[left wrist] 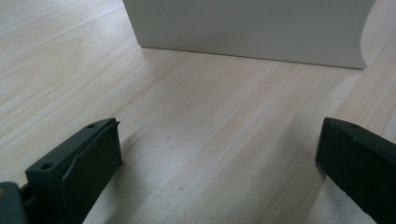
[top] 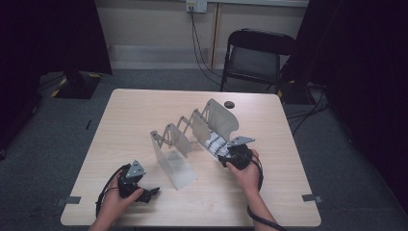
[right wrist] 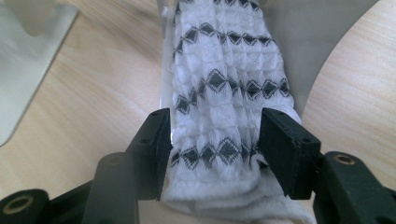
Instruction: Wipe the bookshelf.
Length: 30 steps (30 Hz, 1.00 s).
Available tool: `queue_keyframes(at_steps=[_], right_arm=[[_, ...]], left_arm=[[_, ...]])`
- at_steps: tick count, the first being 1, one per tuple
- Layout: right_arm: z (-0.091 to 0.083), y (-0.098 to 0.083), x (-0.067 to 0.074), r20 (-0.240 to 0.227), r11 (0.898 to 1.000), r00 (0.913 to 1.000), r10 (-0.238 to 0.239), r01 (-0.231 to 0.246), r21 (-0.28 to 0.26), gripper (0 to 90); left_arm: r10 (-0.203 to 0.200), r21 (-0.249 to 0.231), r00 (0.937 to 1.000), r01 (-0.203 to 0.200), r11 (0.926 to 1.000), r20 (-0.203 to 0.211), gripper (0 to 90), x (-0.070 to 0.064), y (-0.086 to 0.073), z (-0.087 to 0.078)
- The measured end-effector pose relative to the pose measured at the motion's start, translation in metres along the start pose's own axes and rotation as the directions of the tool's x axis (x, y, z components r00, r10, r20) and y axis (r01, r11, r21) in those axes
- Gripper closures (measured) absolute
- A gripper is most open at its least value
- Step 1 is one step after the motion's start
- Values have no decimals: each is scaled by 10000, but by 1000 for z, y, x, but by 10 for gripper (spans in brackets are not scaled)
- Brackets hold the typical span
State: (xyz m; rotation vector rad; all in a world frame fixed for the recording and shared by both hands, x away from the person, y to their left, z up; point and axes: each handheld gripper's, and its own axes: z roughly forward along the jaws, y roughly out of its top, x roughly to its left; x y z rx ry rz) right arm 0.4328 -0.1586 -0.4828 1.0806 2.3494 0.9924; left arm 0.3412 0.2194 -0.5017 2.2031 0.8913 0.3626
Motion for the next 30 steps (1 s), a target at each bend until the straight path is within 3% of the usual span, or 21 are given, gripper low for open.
queue_keyframes(at_steps=[3,7,11,15,30], right_arm=[[8,-1,1,219,9998,9997,-99,95,188,470],[9,2,-2,551,9996,9983,-202,191,211,632],[9,2,-8,558,9999,9984,81,-89,129,724],[6,6,-12,492,9977,9965,671,-663,-161,752],[-18,24,-20,498,9901,9919,1165,-1120,-847,767]], left_arm=[[53,33,10000,-53,10000,-7,0,0,0,0],[48,32,10000,-48,10000,-5,0,0,0,0],[5,2,10000,-5,10000,-1,0,0,0,0],[9,4,10000,-9,10000,0,0,0,0,0],[6,2,10000,-6,10000,0,0,0,0,0]])
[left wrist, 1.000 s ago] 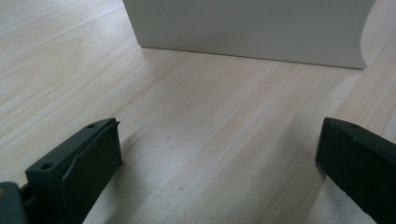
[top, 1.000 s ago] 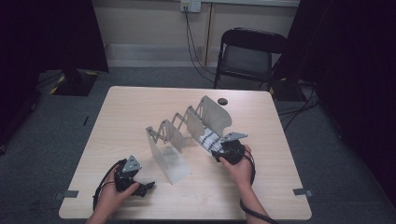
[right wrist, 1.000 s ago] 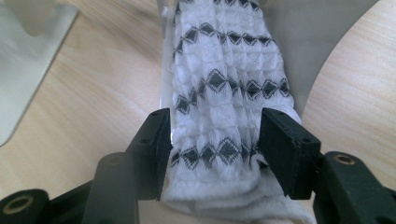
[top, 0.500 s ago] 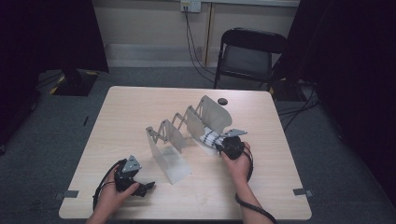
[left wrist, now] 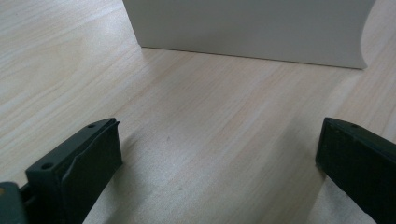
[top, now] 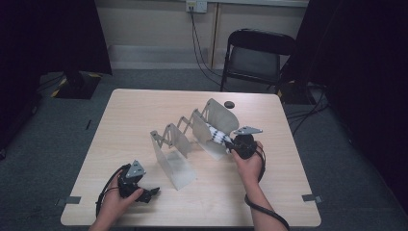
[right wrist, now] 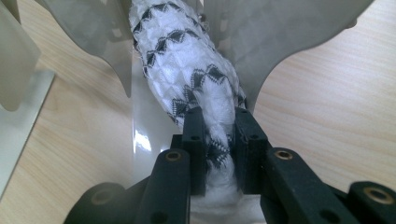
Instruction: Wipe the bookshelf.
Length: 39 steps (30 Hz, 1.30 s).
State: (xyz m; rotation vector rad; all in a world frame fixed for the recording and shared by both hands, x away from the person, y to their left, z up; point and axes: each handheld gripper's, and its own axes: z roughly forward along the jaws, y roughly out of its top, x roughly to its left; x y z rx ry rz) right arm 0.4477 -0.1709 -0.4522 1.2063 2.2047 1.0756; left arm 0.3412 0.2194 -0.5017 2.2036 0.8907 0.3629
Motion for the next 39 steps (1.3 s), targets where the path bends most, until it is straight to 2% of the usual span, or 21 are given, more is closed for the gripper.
queue_keyframes(at_steps=[20,31,39], right_arm=[[-46,44,-4,11,9954,9995,327,-324,-901,767],[-69,74,-4,137,9887,9997,220,-197,-1486,767],[-76,90,-3,286,9823,9995,154,-98,-1870,767]], left_arm=[[2,-1,10000,-2,10000,-2,0,0,0,0],[-1,-3,10000,1,10000,-1,0,0,0,0],[1,0,10000,-1,10000,-3,0,0,0,0]])
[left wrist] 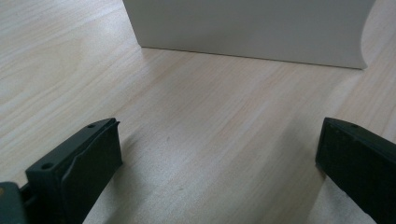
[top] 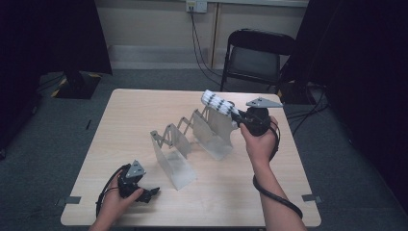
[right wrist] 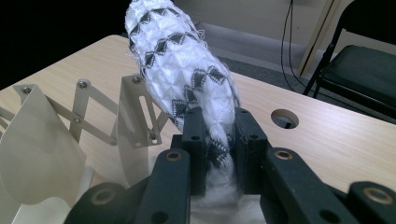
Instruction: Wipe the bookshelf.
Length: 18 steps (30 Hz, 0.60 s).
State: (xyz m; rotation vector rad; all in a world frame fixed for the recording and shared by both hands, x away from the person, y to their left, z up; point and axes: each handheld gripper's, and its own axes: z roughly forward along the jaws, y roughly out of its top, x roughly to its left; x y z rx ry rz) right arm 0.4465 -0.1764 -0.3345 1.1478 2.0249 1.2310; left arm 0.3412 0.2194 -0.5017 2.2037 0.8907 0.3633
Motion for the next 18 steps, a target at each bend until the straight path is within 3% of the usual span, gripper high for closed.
queue_keyframes(at_steps=[5,9,18], right_arm=[[-3,4,-5,23,9998,9999,140,-140,-156,767],[-4,7,-3,185,9998,9997,-175,176,-75,767],[13,-14,3,267,9971,9983,-526,510,558,767]], left_arm=[[0,-1,10000,0,10000,5,0,0,0,0],[1,9,10000,-1,10000,5,0,0,0,0],[2,7,10000,-2,10000,4,0,0,0,0]])
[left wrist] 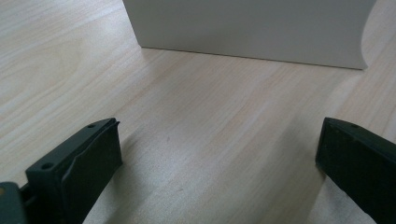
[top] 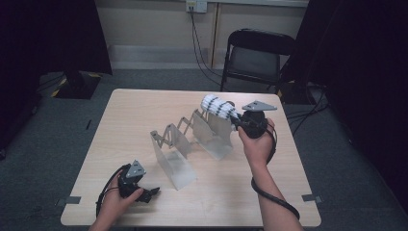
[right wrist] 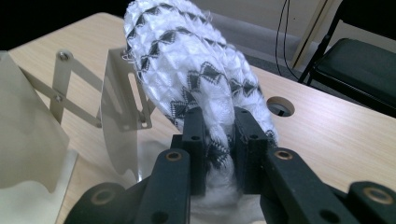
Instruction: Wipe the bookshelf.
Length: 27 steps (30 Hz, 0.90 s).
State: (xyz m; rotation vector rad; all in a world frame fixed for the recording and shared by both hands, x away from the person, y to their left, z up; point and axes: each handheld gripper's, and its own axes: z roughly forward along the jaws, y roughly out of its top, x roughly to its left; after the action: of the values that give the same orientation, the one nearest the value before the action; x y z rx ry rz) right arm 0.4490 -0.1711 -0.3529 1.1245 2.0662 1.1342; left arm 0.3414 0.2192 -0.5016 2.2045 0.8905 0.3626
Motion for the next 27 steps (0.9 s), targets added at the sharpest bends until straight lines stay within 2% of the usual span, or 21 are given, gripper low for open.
queue_keyframes(at_steps=[10,16,20,27], right_arm=[[6,-15,3,164,9993,9996,-223,218,300,769],[6,-23,1,124,9991,9998,-136,131,403,771],[4,-21,1,117,9993,9999,-73,68,358,771],[-6,-6,5,44,9999,9999,-136,136,-96,771]], left_arm=[[0,1,10000,0,10000,0,0,0,0,0],[1,1,10000,-1,10000,-1,0,0,0,0],[-1,0,10000,1,10000,0,0,0,0,0],[-2,0,10000,2,10000,-2,0,0,0,0]])
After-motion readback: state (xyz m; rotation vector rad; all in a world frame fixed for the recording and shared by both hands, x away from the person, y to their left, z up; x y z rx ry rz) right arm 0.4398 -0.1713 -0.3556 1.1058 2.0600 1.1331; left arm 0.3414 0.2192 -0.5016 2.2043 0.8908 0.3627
